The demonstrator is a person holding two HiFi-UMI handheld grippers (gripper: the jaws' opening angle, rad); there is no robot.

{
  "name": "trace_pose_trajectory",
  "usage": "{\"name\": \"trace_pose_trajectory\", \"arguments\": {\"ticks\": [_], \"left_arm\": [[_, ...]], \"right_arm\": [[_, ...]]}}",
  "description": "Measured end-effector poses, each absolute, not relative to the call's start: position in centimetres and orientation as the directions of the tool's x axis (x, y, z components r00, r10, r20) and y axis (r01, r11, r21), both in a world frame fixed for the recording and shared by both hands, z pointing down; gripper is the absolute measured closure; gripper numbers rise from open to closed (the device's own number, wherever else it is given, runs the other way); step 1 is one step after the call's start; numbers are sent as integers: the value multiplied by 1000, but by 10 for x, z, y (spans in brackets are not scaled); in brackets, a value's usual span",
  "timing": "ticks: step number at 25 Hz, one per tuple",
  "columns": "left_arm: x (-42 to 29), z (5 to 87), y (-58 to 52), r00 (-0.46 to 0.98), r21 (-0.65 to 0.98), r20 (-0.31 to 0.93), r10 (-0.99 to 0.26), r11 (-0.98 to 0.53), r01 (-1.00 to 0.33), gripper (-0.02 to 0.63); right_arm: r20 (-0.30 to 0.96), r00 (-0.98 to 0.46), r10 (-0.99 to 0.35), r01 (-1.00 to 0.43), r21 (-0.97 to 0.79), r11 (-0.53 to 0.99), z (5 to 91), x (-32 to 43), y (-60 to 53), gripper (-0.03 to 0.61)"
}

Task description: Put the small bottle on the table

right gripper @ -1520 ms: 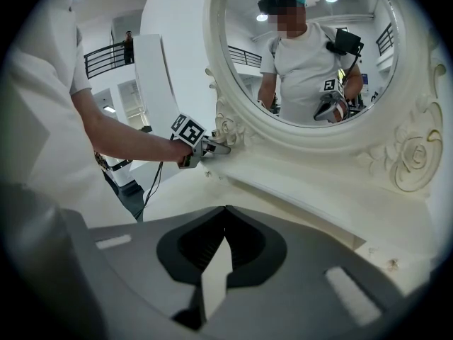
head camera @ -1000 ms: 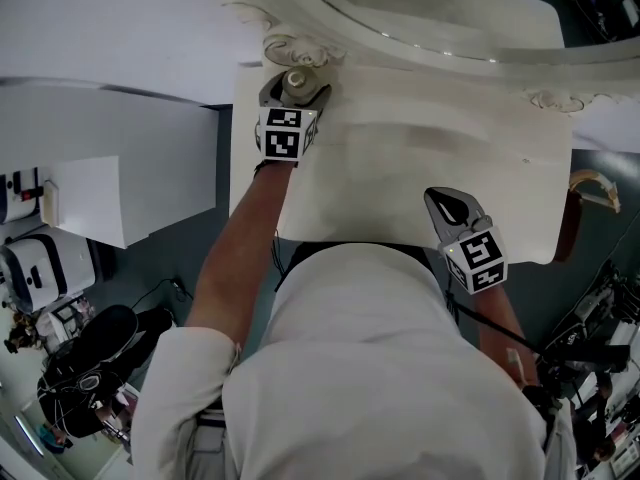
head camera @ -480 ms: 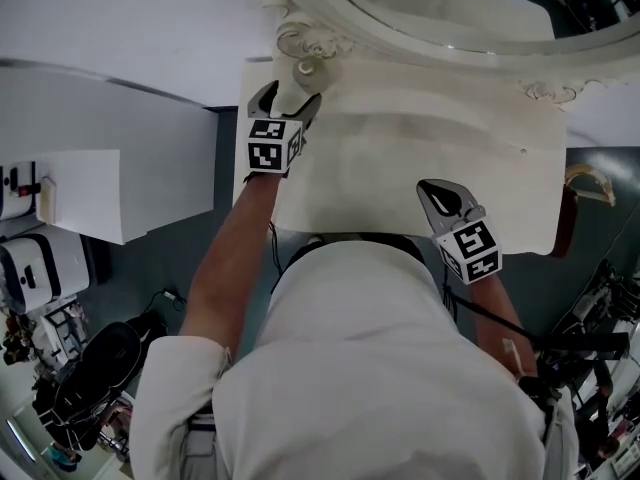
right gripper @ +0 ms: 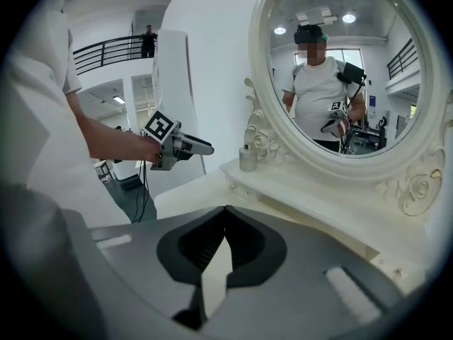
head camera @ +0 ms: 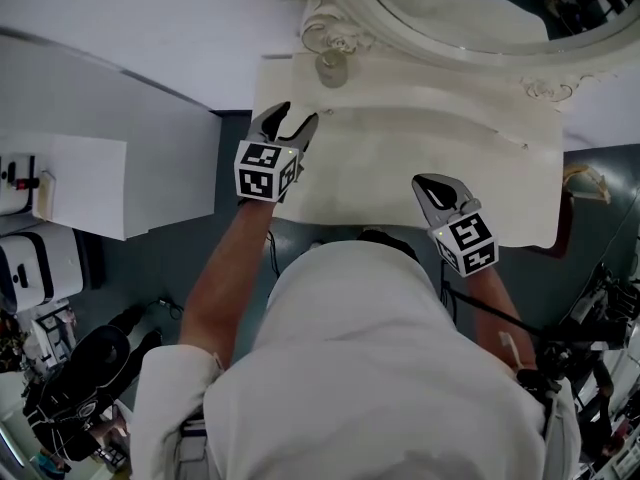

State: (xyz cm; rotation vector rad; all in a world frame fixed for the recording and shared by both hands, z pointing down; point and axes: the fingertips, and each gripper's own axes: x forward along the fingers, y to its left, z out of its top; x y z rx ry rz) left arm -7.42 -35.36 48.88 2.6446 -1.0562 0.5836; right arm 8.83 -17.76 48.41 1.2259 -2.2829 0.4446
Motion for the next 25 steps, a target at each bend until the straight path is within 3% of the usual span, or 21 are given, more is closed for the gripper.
{"name": "trace_pose_trajectory", "arguments": {"ticks": [8,13,25], "left_arm": [[-31,491,-294,714,91,432,-550,-762,-642,481],[-32,490,-269,723,103,436,-535,-769,-631,610],[-91,467,-171,797,135,436,-418,-845,-517,612]], "right_arm": [[562,-452,-693,-852,-43,522,499,120,-149,577],[561,-452,-693,-855,-51,516,503,119,-142,577],[565,-418,-711,-879,-53,475,499,39,-84,577]]}}
